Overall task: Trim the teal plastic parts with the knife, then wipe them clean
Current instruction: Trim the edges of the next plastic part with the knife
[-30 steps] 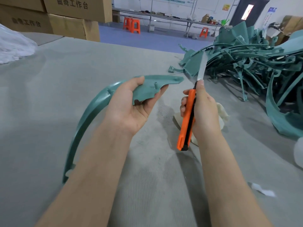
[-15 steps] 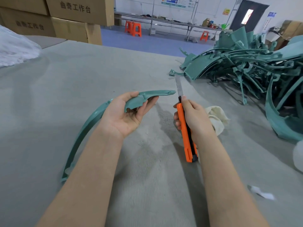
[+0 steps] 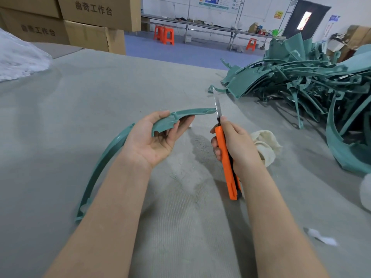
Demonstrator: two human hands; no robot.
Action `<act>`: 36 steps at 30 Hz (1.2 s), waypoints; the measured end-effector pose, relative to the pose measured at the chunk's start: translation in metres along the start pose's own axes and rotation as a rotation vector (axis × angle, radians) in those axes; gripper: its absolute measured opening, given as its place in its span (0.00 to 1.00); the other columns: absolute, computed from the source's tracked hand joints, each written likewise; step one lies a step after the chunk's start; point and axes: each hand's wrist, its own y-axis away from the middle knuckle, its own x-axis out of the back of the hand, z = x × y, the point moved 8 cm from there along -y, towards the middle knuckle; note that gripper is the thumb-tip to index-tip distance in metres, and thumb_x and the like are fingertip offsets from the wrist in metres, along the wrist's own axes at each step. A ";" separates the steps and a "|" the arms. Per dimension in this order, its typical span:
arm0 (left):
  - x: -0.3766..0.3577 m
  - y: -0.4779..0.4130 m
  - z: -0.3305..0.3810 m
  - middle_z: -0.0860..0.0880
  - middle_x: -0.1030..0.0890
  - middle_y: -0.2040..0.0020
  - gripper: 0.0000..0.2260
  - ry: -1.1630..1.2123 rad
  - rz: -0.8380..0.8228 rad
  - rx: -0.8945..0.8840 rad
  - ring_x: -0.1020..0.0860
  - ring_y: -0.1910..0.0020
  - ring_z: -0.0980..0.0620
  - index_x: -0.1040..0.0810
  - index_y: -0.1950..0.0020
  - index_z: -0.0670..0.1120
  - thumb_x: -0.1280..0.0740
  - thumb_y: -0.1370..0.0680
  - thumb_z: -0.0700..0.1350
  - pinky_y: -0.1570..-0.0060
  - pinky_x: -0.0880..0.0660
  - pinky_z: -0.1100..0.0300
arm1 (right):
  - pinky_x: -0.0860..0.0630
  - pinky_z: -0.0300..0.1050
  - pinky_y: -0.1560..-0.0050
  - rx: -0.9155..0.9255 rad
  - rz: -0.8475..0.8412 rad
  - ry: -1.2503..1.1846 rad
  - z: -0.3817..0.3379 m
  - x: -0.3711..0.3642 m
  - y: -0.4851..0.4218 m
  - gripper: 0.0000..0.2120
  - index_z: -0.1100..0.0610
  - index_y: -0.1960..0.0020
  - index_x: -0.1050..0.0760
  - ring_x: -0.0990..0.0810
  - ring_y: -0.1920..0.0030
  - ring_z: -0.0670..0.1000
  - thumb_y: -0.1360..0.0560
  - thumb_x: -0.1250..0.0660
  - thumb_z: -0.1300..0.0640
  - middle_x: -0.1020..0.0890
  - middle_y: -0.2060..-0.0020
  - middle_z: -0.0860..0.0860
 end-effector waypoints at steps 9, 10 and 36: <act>0.005 0.000 0.005 0.35 0.19 0.44 0.13 0.011 0.033 -0.051 0.18 0.49 0.36 0.28 0.37 0.37 0.39 0.22 0.36 0.70 0.20 0.65 | 0.32 0.38 0.78 0.059 -0.119 -0.002 -0.009 -0.018 0.008 0.19 0.58 0.57 0.26 0.30 0.79 0.47 0.18 0.43 0.45 0.26 0.75 0.51; 0.006 0.000 0.006 0.35 0.20 0.43 0.13 0.010 0.044 -0.057 0.18 0.49 0.36 0.28 0.37 0.37 0.39 0.22 0.36 0.70 0.20 0.65 | 0.32 0.38 0.78 0.066 -0.136 0.006 -0.010 -0.020 0.009 0.19 0.58 0.57 0.26 0.30 0.79 0.47 0.18 0.43 0.45 0.26 0.75 0.52; 0.001 0.010 0.013 0.37 0.21 0.40 0.07 0.015 0.146 -0.214 0.18 0.49 0.35 0.27 0.44 0.37 0.36 0.22 0.35 0.75 0.23 0.62 | 0.30 0.36 0.75 0.365 0.148 0.173 -0.029 -0.017 0.018 0.18 0.56 0.62 0.27 0.28 0.73 0.48 0.18 0.42 0.47 0.26 0.71 0.53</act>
